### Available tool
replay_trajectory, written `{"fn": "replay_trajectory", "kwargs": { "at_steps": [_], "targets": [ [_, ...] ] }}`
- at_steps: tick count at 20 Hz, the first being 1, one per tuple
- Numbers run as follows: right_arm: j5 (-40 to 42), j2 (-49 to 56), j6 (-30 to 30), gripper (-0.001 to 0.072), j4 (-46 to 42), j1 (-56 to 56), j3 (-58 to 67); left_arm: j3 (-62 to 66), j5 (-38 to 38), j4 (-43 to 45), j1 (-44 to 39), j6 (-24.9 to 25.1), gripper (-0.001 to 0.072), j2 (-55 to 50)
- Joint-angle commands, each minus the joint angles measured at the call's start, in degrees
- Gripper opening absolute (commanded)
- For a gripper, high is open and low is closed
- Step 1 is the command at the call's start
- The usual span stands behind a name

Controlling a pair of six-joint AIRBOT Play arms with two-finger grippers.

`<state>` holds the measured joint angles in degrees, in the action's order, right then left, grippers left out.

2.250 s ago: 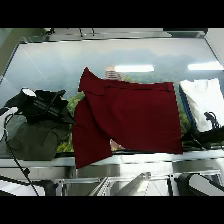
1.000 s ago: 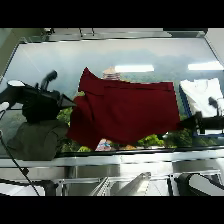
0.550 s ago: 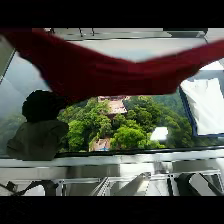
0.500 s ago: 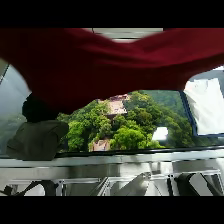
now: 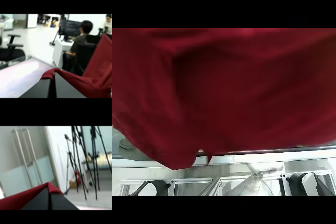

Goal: Fold the shirts.

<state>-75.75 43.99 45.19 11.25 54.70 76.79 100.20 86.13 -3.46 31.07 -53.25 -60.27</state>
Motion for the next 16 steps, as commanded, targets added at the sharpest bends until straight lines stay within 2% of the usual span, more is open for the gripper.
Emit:
{"fn": "replay_trajectory", "kwargs": {
  "at_steps": [1,5,9,11,14,16],
  "targets": [
    [4.02,2.78,2.21,0.0014,-19.02,-9.97,-2.64,-6.62,-2.29,11.69,-8.11,-0.2,0.0023,-5.05],
    [14.19,11.82,5.68,0.0014,-33.48,-22.56,-10.73,-8.02,-5.97,22.93,-18.67,0.24,0.0023,-19.47],
    [21.33,27.8,4.44,0.0014,-34.56,-27.23,-15.3,-5.68,-11.76,25.09,-21.79,1.36,0.0024,-35.34],
    [24.33,36.98,0.07,0.0014,-31.36,-28.96,-15.26,0.17,-11.54,24.98,-22.75,1.38,0.0023,-43.8],
    [25.81,48.61,-7.82,0.0013,-20.57,-30.01,-13.14,10.54,-13.14,24.98,-24.04,1.36,0.0023,-53.59],
    [25.29,54.71,-9.22,0.0013,-15.93,-30.03,-9.09,16.2,-16.46,24.98,-24.02,1.31,0.0023,-57.7]
  ]
}}
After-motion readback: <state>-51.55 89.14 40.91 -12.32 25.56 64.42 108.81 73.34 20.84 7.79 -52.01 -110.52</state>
